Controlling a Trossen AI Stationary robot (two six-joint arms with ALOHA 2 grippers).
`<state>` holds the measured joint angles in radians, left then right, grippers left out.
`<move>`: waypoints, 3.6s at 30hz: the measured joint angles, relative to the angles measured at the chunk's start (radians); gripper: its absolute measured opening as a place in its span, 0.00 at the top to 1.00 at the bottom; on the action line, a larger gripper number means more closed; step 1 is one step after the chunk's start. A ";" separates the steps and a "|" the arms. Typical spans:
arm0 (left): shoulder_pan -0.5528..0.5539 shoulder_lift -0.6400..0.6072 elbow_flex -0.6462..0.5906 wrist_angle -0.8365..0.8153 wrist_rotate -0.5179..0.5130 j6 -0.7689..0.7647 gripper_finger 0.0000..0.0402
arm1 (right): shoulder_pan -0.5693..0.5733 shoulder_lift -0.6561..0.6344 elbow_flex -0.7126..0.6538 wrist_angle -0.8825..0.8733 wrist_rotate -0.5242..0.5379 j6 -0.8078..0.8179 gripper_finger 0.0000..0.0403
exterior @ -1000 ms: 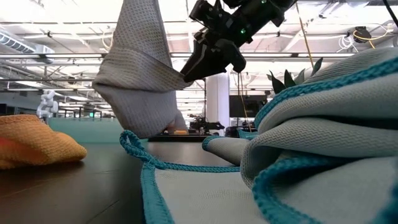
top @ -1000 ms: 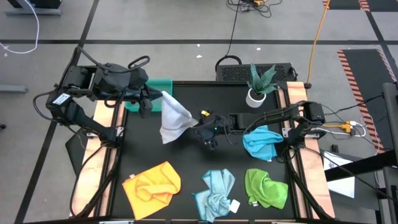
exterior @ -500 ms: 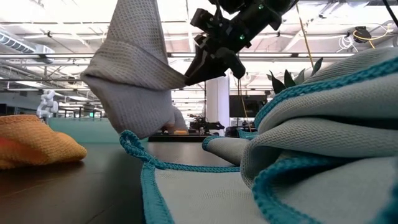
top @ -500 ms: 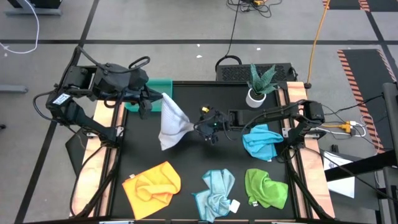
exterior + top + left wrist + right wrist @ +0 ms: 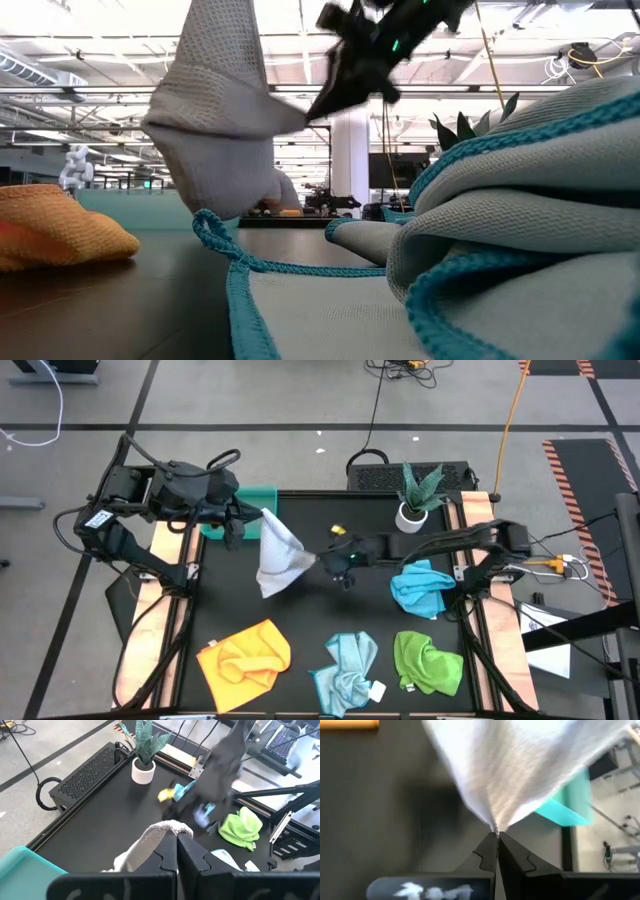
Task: Fold microfiber towels
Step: Fold the gray microfiber towel
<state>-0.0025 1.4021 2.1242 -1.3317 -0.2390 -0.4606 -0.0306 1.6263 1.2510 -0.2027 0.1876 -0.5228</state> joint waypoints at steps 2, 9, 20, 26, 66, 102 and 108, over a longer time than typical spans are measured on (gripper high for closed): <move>0.000 0.000 -0.001 -0.002 -0.030 0.010 1.00 | 0.008 -0.075 0.027 -0.047 0.003 0.039 1.00; 0.000 0.000 -0.102 0.018 -0.260 0.021 1.00 | 0.011 -0.355 0.170 -0.272 0.048 0.075 1.00; 0.050 0.056 -0.304 0.372 -0.312 0.164 1.00 | 0.038 -0.613 0.313 -0.365 -0.009 0.241 1.00; 0.038 0.029 -0.200 0.341 -0.316 0.203 1.00 | 0.065 -0.575 0.289 -0.497 -0.060 0.353 1.00; 0.445 0.076 -0.127 0.047 -0.100 0.268 1.00 | -0.747 -0.428 0.291 -0.657 -0.561 0.141 1.00; -0.238 0.097 -0.735 0.063 0.006 -0.588 1.00 | -0.040 -0.743 -0.609 -0.200 -0.532 0.959 1.00; -0.310 0.098 -0.797 0.178 0.037 -0.711 1.00 | 0.080 -0.741 -0.609 -0.164 -0.456 1.046 1.00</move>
<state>-0.3121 1.4998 1.3275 -1.1539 -0.2016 -1.1717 0.0498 0.8852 0.6422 -0.3664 -0.2684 0.5232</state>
